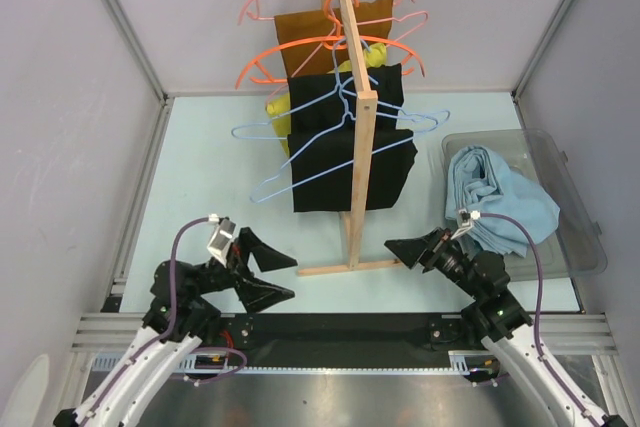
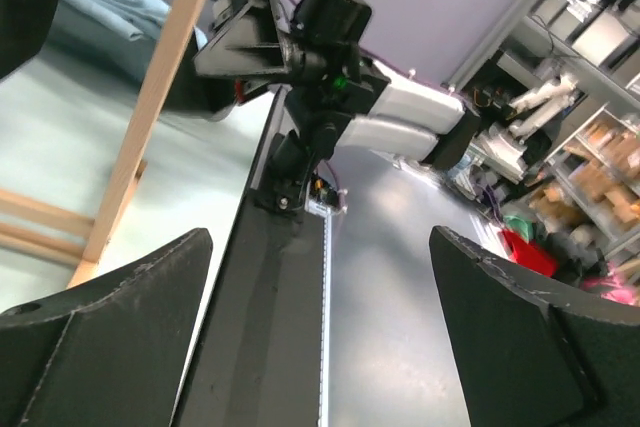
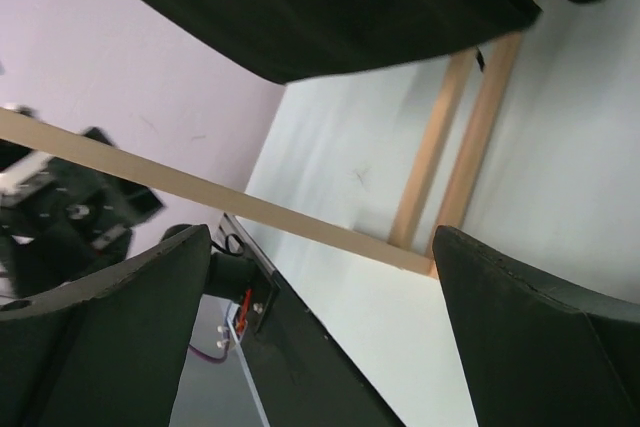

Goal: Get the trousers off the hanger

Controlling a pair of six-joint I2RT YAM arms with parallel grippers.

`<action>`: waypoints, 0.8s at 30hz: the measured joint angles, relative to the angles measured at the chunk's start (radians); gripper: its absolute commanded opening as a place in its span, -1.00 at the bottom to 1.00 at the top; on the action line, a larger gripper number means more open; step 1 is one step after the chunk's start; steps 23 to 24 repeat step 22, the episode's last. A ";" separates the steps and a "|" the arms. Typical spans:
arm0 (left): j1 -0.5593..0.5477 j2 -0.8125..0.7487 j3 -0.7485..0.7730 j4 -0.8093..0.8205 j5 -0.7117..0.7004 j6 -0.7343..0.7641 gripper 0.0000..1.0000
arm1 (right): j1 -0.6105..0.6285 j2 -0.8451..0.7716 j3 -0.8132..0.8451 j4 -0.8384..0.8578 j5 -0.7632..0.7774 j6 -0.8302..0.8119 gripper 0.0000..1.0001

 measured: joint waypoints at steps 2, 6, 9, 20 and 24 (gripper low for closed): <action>0.000 -0.008 -0.067 0.081 -0.021 -0.068 0.92 | 0.013 0.005 0.000 0.041 0.017 0.001 1.00; -0.003 -0.007 -0.162 0.369 -0.129 -0.272 0.93 | 0.037 0.016 0.000 0.103 0.070 -0.001 0.99; -0.006 -0.006 -0.161 0.518 -0.175 -0.308 0.95 | 0.060 0.020 0.000 0.100 0.131 -0.013 1.00; -0.011 0.048 -0.161 0.584 -0.201 -0.286 0.95 | 0.100 0.040 0.000 -0.052 0.332 -0.038 0.99; -0.011 0.054 -0.161 0.583 -0.201 -0.283 0.96 | 0.104 0.042 0.000 -0.068 0.356 -0.038 1.00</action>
